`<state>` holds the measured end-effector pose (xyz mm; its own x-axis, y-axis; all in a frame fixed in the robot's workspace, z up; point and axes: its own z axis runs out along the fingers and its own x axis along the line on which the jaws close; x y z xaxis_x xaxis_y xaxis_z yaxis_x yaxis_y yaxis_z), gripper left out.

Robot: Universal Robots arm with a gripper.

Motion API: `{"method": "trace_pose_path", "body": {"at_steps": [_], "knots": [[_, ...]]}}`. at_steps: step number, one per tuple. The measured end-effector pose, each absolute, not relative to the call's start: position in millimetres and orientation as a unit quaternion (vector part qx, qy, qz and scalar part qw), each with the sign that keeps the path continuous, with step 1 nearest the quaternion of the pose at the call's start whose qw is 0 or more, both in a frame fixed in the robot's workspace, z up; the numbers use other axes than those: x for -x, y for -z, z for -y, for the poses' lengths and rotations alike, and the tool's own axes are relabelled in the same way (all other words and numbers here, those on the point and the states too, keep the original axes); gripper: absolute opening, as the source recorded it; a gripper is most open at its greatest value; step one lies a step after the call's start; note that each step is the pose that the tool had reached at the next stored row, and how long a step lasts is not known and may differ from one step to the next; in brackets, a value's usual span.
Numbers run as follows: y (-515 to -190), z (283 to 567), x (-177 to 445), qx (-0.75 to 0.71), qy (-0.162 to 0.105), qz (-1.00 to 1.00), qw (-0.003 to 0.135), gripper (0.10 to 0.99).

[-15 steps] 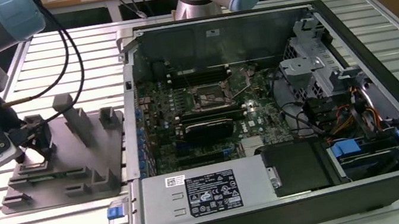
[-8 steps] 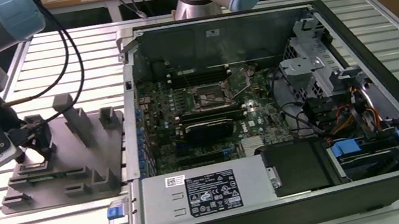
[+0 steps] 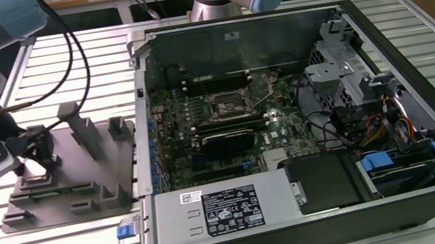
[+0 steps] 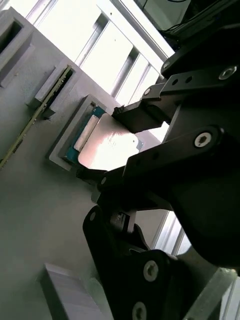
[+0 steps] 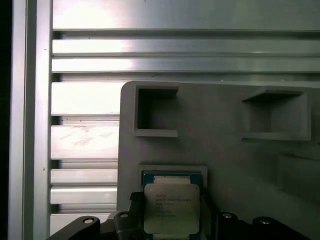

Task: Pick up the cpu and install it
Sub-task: 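Pick up the cpu and move it towards the insertion slot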

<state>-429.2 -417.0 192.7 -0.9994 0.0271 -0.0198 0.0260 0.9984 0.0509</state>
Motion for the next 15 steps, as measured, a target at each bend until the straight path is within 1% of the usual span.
{"method": "trace_pose_path", "body": {"at_steps": [15], "knots": [[-230, 417, 429, -0.013, -0.025, -1.0, 0.011, 0.541]]}}
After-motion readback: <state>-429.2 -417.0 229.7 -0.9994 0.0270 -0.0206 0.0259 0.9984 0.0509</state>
